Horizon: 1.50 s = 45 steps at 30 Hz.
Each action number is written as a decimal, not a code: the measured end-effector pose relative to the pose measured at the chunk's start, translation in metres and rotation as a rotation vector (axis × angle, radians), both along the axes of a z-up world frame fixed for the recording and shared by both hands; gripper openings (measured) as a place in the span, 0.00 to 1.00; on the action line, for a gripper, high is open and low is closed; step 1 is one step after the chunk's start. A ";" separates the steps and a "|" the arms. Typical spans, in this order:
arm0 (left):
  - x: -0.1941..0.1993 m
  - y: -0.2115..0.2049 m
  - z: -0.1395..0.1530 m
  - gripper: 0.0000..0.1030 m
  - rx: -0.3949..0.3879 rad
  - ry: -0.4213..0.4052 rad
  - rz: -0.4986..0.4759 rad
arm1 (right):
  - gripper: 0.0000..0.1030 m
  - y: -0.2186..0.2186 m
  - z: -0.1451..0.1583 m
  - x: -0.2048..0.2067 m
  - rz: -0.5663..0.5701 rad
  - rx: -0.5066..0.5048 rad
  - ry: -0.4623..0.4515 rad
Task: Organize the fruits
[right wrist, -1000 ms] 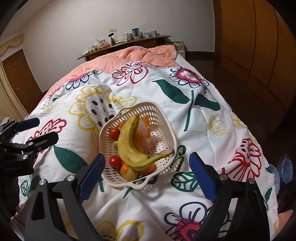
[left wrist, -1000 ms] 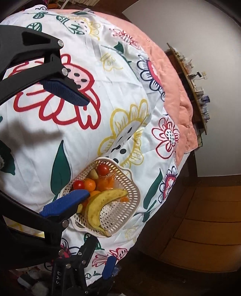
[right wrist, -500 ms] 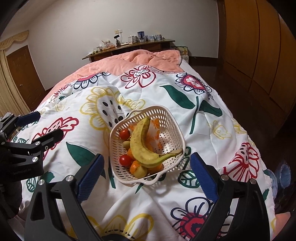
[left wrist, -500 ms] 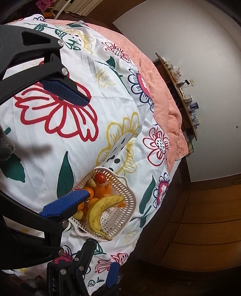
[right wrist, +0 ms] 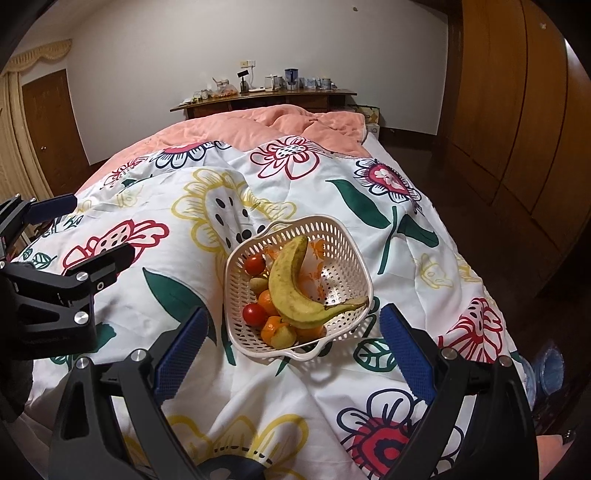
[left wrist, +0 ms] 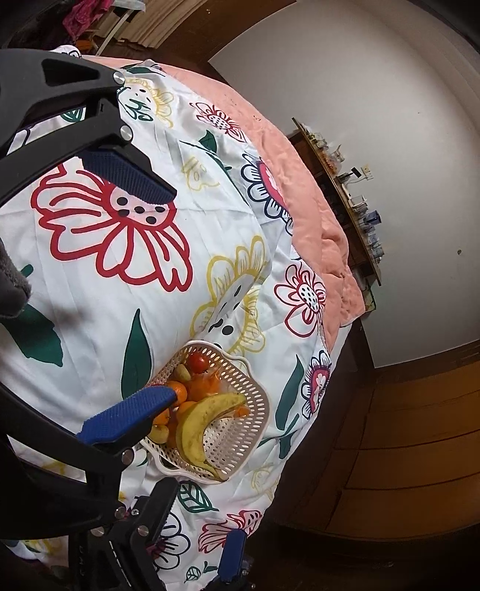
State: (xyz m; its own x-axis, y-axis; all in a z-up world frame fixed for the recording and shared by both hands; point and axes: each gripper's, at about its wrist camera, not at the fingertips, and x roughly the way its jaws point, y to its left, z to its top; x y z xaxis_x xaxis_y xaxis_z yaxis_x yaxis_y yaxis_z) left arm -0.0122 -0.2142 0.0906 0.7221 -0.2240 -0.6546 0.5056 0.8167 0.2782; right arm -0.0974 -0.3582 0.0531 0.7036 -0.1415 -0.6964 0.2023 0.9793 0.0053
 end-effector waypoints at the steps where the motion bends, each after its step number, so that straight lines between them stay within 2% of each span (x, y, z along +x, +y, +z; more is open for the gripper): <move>1: -0.001 0.000 0.001 0.97 0.001 -0.003 0.000 | 0.91 0.001 0.000 -0.001 0.000 -0.009 -0.001; 17: -0.019 -0.003 0.008 0.97 0.024 -0.072 0.002 | 0.91 0.007 0.005 -0.014 0.007 -0.022 -0.032; 33: -0.039 -0.002 0.014 0.97 0.024 -0.105 0.006 | 0.91 0.011 0.010 -0.031 0.011 -0.037 -0.066; 37: -0.042 -0.002 0.015 0.97 0.023 -0.107 0.016 | 0.91 0.012 0.011 -0.035 -0.006 -0.072 -0.081; 45: -0.041 -0.003 0.010 0.97 0.035 -0.100 0.023 | 0.91 0.014 0.005 -0.034 -0.005 -0.082 -0.067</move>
State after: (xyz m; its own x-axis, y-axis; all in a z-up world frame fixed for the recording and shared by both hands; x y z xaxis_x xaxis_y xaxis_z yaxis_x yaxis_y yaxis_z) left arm -0.0535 -0.2176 0.1006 0.7886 -0.1845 -0.5865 0.4550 0.8167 0.3549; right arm -0.1312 -0.3442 0.0576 0.7473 -0.1995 -0.6338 0.2087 0.9761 -0.0611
